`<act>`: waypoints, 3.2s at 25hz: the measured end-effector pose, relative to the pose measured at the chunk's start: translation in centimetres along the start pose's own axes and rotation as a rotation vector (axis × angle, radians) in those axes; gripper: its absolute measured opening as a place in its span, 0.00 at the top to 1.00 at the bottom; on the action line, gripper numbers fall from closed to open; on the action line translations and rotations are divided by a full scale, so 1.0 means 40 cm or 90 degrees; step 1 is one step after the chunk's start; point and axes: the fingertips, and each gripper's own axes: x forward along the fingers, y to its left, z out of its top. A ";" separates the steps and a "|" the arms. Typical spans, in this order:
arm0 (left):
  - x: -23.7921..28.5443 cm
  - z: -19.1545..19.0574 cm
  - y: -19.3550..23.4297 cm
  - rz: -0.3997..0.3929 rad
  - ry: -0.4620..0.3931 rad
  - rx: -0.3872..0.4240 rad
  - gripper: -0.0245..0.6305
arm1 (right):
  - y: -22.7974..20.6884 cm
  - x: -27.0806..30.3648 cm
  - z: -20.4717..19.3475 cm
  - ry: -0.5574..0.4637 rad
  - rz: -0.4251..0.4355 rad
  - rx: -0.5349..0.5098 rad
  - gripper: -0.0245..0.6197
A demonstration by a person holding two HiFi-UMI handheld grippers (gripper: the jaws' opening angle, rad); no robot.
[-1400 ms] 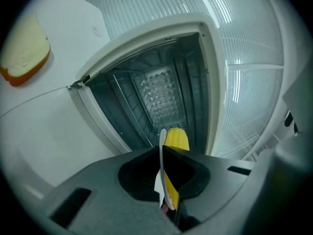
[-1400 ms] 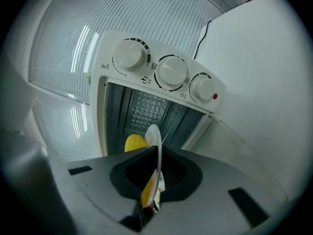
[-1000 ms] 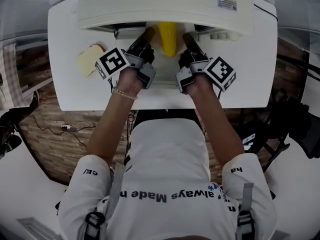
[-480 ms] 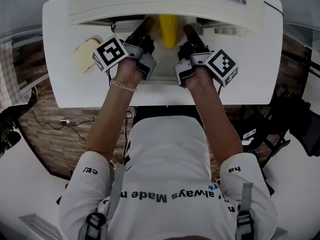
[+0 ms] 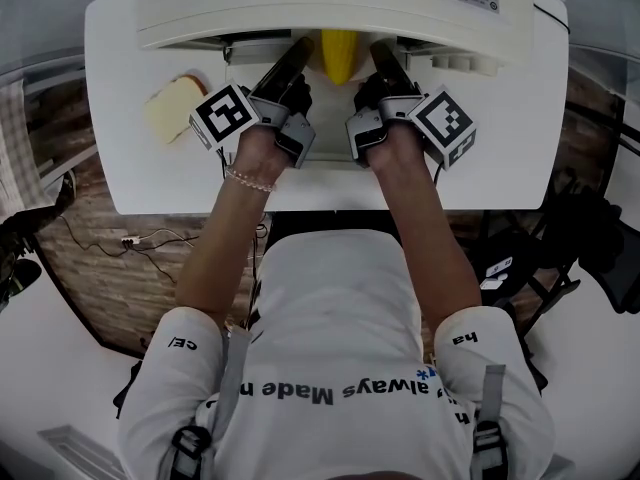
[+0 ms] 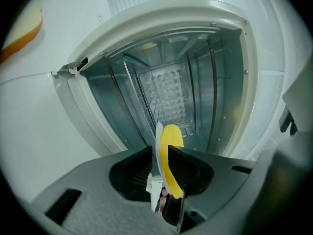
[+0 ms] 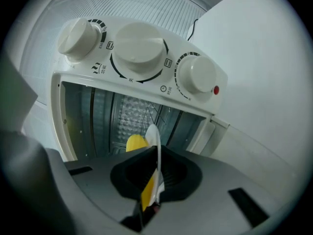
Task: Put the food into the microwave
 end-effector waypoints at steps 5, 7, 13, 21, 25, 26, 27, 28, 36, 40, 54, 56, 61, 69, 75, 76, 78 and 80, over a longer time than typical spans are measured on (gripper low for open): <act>-0.051 -0.065 0.003 -0.001 0.006 -0.022 0.85 | 0.006 -0.008 0.006 -0.008 0.006 0.002 0.93; -0.055 -0.080 0.010 -0.001 0.010 -0.029 0.85 | 0.005 -0.005 0.008 -0.007 0.008 0.001 0.93; -0.040 -0.086 -0.019 -0.034 0.009 -0.061 0.89 | 0.015 0.006 0.002 0.000 0.015 0.001 0.93; -0.032 -0.072 -0.012 -0.021 -0.023 -0.088 0.93 | 0.044 0.011 -0.002 0.024 0.035 -0.036 0.80; -0.018 -0.066 -0.010 -0.020 -0.026 -0.087 0.93 | 0.049 -0.013 -0.027 0.045 0.043 -0.035 0.77; -0.017 -0.063 -0.012 -0.021 -0.027 -0.088 0.93 | 0.045 -0.021 -0.035 0.049 0.041 -0.035 0.77; -0.017 -0.059 -0.009 -0.017 -0.027 -0.085 0.93 | 0.042 -0.027 -0.043 0.052 0.040 -0.032 0.79; -0.021 -0.057 -0.005 -0.011 -0.026 -0.080 0.93 | 0.039 -0.034 -0.052 0.055 0.041 -0.027 0.82; 0.027 -0.025 0.009 -0.011 -0.033 -0.083 0.93 | 0.025 0.011 -0.045 0.065 0.057 0.020 0.92; 0.031 -0.013 0.002 -0.018 -0.037 -0.085 0.93 | 0.037 0.022 -0.043 0.061 0.062 0.023 0.93; 0.048 -0.002 -0.011 -0.017 -0.041 -0.064 0.93 | 0.049 0.034 -0.028 0.053 0.076 0.020 0.93; 0.047 0.000 -0.011 -0.016 -0.040 -0.052 0.93 | 0.050 0.035 -0.028 0.055 0.079 0.011 0.92; 0.024 0.001 -0.007 0.007 -0.038 -0.045 0.92 | 0.059 0.026 -0.026 0.061 0.073 -0.009 0.92; -0.045 -0.047 -0.116 -0.032 -0.040 -0.023 0.92 | 0.100 -0.074 -0.020 0.088 0.082 -0.107 0.92; -0.119 -0.067 -0.212 -0.005 -0.024 0.164 0.94 | 0.180 -0.180 -0.001 0.101 0.118 -0.246 0.92; -0.131 -0.072 -0.236 -0.007 -0.023 0.192 0.94 | 0.192 -0.198 0.001 0.103 0.123 -0.277 0.92; -0.149 -0.085 -0.283 -0.014 -0.022 0.241 0.94 | 0.229 -0.234 0.003 0.103 0.141 -0.339 0.92; -0.166 -0.099 -0.326 -0.023 -0.022 0.279 0.94 | 0.268 -0.270 0.007 0.098 0.157 -0.398 0.92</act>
